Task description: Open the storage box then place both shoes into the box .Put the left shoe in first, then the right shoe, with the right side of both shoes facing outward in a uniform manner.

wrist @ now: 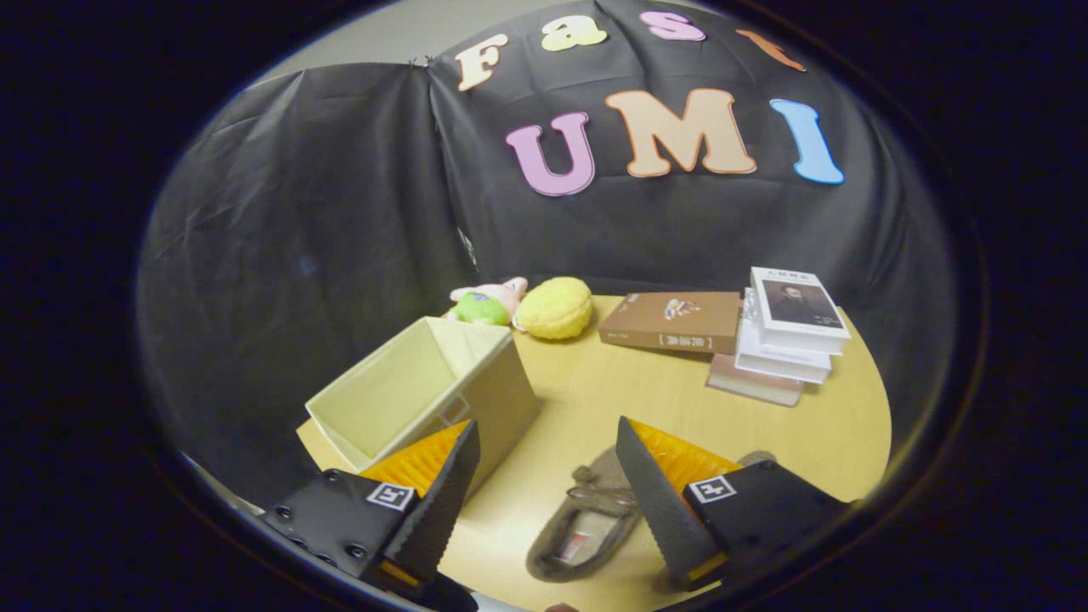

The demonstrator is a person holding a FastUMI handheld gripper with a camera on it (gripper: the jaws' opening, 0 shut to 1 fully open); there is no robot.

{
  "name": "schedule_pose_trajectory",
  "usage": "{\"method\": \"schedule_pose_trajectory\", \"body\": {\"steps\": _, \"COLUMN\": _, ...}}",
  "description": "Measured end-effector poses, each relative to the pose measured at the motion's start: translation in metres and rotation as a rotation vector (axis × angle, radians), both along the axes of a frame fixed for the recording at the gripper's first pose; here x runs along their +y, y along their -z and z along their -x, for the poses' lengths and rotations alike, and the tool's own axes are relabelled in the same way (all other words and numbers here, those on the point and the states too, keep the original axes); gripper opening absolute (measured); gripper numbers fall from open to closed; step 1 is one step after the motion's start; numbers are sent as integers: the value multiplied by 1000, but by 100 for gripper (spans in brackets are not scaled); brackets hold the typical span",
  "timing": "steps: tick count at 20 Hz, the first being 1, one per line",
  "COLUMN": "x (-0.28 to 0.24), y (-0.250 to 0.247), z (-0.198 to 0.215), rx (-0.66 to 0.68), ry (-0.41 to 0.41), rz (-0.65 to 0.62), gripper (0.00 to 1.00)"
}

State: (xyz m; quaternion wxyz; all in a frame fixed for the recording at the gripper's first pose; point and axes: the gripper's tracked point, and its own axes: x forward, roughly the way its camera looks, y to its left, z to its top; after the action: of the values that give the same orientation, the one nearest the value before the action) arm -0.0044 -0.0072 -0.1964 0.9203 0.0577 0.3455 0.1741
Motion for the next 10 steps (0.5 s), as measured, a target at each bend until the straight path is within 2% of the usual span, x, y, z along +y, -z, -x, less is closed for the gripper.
{"method": "schedule_pose_trajectory", "body": {"steps": 10, "x": -38, "y": 94, "z": 36, "rx": 201, "ry": -23, "rz": 49, "gripper": 100}}
